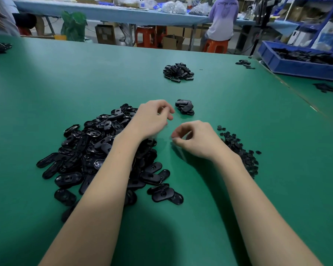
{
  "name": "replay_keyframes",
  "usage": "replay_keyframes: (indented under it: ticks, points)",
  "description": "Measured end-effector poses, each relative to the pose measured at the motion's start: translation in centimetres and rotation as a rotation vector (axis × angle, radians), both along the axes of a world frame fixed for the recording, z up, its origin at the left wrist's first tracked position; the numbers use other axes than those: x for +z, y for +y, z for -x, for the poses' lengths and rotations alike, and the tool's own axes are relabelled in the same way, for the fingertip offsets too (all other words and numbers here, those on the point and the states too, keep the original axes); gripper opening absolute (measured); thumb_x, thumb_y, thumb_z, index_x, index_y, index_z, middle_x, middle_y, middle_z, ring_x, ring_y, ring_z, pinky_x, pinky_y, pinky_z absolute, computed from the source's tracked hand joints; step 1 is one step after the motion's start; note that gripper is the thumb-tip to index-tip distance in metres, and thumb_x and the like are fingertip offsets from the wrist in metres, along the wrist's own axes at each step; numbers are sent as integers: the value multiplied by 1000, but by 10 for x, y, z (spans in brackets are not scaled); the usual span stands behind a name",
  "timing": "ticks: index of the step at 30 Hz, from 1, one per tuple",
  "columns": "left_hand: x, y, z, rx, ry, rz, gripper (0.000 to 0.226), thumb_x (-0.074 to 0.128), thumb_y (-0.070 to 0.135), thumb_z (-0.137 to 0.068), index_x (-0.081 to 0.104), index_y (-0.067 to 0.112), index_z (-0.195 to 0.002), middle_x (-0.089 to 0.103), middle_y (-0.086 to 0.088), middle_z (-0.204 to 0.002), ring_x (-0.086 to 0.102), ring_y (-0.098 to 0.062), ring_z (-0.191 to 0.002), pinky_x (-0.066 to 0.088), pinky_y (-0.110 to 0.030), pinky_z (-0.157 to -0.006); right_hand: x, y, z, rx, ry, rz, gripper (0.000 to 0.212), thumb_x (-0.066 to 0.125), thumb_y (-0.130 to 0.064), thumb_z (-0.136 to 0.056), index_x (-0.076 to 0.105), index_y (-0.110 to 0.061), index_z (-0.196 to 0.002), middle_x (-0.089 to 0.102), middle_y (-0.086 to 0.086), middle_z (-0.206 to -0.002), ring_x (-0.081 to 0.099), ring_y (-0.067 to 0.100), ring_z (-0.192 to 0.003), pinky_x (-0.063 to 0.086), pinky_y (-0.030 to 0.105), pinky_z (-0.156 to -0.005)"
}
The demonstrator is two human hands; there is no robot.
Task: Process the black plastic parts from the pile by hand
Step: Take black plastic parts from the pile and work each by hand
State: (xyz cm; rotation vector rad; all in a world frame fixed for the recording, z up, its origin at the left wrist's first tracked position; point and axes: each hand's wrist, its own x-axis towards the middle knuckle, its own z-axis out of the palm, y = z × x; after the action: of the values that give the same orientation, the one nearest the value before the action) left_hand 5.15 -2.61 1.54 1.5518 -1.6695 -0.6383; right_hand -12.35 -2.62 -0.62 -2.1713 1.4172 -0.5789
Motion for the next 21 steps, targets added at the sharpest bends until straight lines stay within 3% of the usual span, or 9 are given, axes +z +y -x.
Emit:
replay_keyframes:
  ticks: [5, 7, 13, 17, 21]
  points:
    - [1, -1, -9, 13, 74, -7, 38, 42, 39, -106, 72, 20, -94, 75, 5, -88, 71, -11, -77, 45, -18, -68, -3, 14, -27, 148, 4, 109, 21, 74, -37, -88, 75, -36, -109, 66, -8, -111, 48, 9, -94, 45, 31, -87]
    - [1, -1, -13, 26, 82, -6, 40, 40, 42, -106, 72, 21, -92, 75, 6, -86, 69, -6, -72, 44, -13, -64, -6, 18, -33, 193, 22, 143, 23, 73, -34, -90, 75, -35, -113, 66, -6, -115, 48, 15, -96, 45, 33, -89]
    - [0, 3, -17, 16, 28, -41, 38, 42, 42, -105, 71, 21, -93, 75, 6, -87, 72, -13, -78, 51, -26, -82, -6, 15, -31, 203, 90, 225, 14, 75, -37, -88, 74, -34, -101, 57, -18, -95, 39, 14, -88, 41, 33, -78]
    - [1, 5, -13, -7, -26, -51, 27, 49, 37, -103, 70, 25, -92, 75, 8, -86, 72, -10, -81, 50, -19, -78, -5, 11, -22, 156, 95, 235, 12, 79, -40, -83, 73, -33, -90, 49, -21, -73, 39, 12, -86, 32, 29, -70]
    - [1, 6, -10, -32, -78, -58, 18, 54, 30, -99, 70, 25, -93, 76, 9, -87, 71, -7, -84, 49, -20, -78, -4, 9, -12, 114, 9, 102, 15, 82, -32, -79, 71, -33, -89, 61, -24, -83, 48, 8, -90, 43, 30, -80]
